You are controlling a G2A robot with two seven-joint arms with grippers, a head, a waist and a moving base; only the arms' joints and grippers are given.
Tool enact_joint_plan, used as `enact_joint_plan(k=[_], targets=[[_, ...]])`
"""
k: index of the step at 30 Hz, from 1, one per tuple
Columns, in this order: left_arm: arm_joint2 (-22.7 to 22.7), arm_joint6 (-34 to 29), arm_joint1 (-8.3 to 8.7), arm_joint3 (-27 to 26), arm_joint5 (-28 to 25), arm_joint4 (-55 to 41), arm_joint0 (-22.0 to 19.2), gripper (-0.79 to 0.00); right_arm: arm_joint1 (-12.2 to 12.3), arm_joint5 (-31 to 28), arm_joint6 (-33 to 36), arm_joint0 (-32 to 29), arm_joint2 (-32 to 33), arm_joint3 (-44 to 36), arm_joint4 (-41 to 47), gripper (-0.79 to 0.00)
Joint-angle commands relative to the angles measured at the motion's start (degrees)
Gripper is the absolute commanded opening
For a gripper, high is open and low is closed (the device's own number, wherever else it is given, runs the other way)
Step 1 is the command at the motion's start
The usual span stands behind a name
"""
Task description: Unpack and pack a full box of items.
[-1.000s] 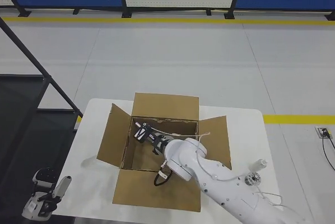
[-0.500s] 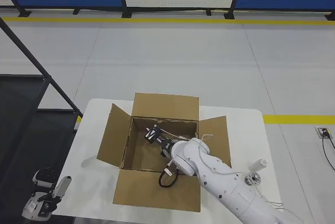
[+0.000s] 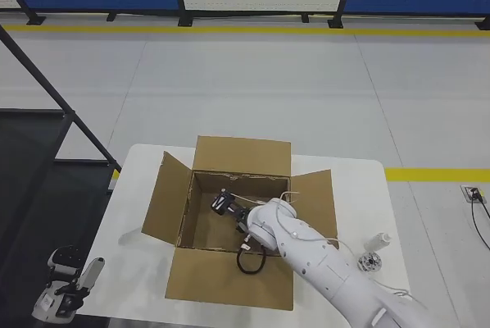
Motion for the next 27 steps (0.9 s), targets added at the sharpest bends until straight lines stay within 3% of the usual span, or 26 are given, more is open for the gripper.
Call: enact_joint_plan(k=[1, 5, 9, 11, 20, 27], targets=[[0.0, 0.0, 0.0, 0.0, 0.0, 0.0, 0.0, 0.0, -0.79, -0.39, -0.09, 0.61, -0.34, 2.14, 0.28, -0.785], [0.0, 0.0, 0.0, 0.0, 0.0, 0.0, 0.0, 0.0, -2.15, -1.01, -0.68, 1.43, -0.71, 5.26, 0.84, -0.785], [0.0, 0.0, 0.0, 0.0, 0.0, 0.0, 0.0, 0.0, -3.18, -1.42, -1.29, 1.91, -0.76, 7.4, 1.24, -0.508], [0.0, 0.0, 0.0, 0.0, 0.0, 0.0, 0.0, 0.0, -3.55, -1.6, -1.48, 2.16, -0.68, 8.22, 1.24, -0.456], [0.0, 0.0, 0.0, 0.0, 0.0, 0.0, 0.0, 0.0, -3.57, -0.72, -3.0, 1.42, 0.49, 5.75, -0.81, -0.431], [0.0, 0.0, 0.0, 0.0, 0.0, 0.0, 0.0, 0.0, -0.5, 4.15, -0.76, -3.71, 4.03, -9.25, -6.52, -0.459]])
